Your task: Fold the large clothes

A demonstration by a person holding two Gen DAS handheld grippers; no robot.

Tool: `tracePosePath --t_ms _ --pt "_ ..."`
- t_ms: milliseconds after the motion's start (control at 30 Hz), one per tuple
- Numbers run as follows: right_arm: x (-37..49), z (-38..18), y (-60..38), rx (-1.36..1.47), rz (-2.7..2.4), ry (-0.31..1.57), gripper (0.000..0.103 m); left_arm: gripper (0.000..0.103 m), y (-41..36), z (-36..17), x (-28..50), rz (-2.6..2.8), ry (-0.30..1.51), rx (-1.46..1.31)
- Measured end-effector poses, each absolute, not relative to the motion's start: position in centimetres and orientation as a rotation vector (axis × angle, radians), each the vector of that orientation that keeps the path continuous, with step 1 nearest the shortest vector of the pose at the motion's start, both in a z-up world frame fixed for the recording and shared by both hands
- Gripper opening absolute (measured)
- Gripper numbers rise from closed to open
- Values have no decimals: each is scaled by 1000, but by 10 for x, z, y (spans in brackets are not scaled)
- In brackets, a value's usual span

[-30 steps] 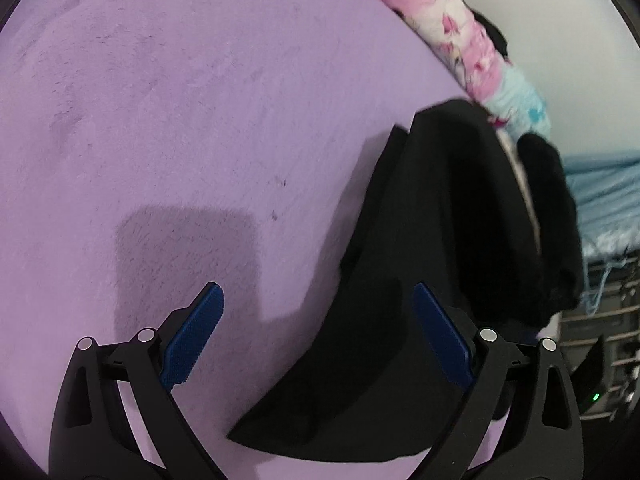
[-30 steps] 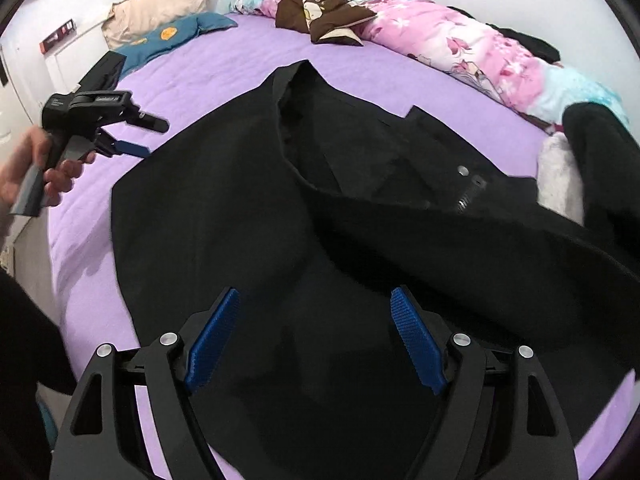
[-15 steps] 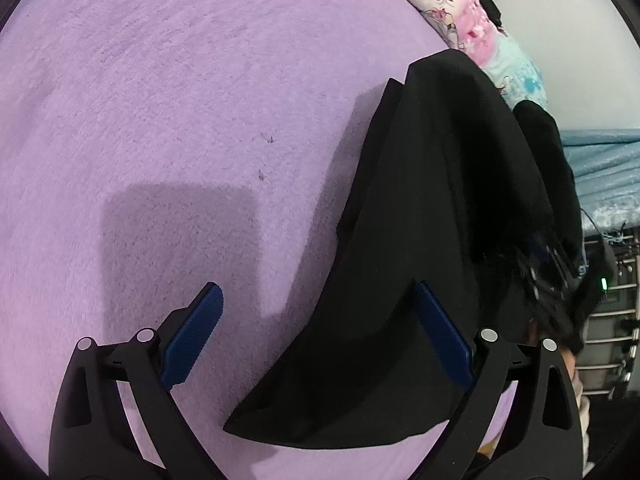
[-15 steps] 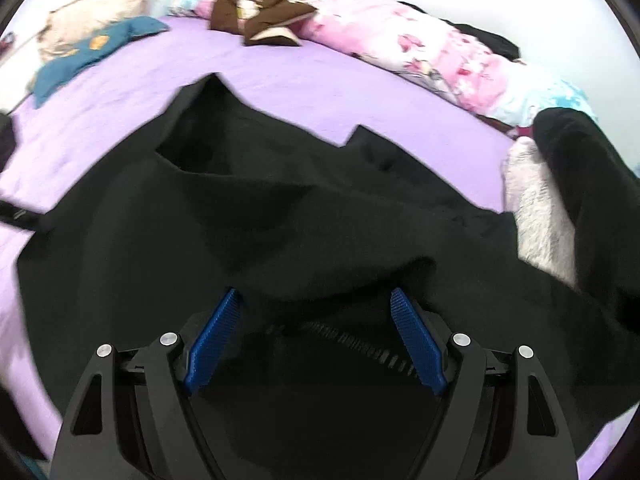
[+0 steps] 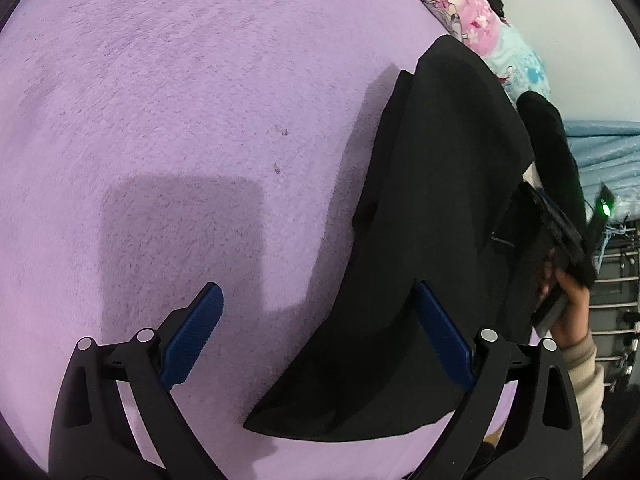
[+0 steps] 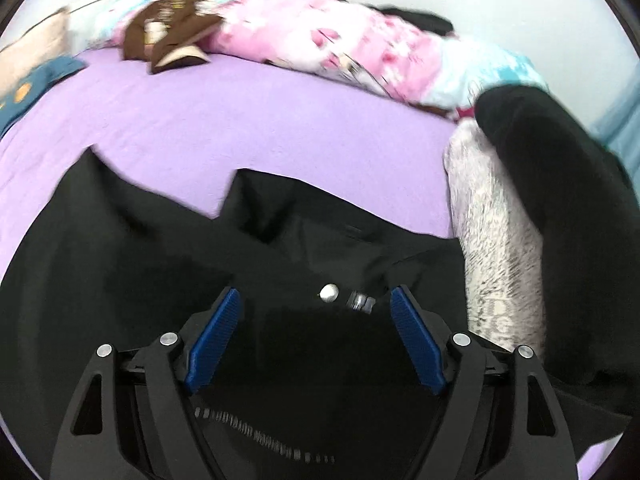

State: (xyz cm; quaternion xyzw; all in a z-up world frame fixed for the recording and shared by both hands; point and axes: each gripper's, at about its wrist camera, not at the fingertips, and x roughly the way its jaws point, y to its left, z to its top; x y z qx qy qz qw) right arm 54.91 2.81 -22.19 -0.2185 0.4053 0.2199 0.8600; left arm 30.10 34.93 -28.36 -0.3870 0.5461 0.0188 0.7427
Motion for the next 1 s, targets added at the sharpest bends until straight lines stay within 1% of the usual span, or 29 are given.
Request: tracePosePath --t_ms 33,233,533,700,800,900,1000 --pt "541 -220 25 -469 479 843 82 92 351 -285 297 39 1203 -851" --pt "497 -217 0 -429 523 849 83 92 355 -291 280 9 1207 -893" --pt "417 -233 -47 -310 529 922 84 92 358 -301 261 -72 1178 -1015" --pt "374 -238 -80 -232 529 950 85 92 351 -307 250 -135 1177 -1027" --pt "355 -240 -93 -230 530 935 86 92 346 -312 243 -169 1165 -1023" --pt "345 -243 -104 -191 525 912 91 92 348 -313 232 -198 1142 -1049" --pt "341 -251 -112 -157 532 882 91 92 344 -310 228 -203 1144 -1022"
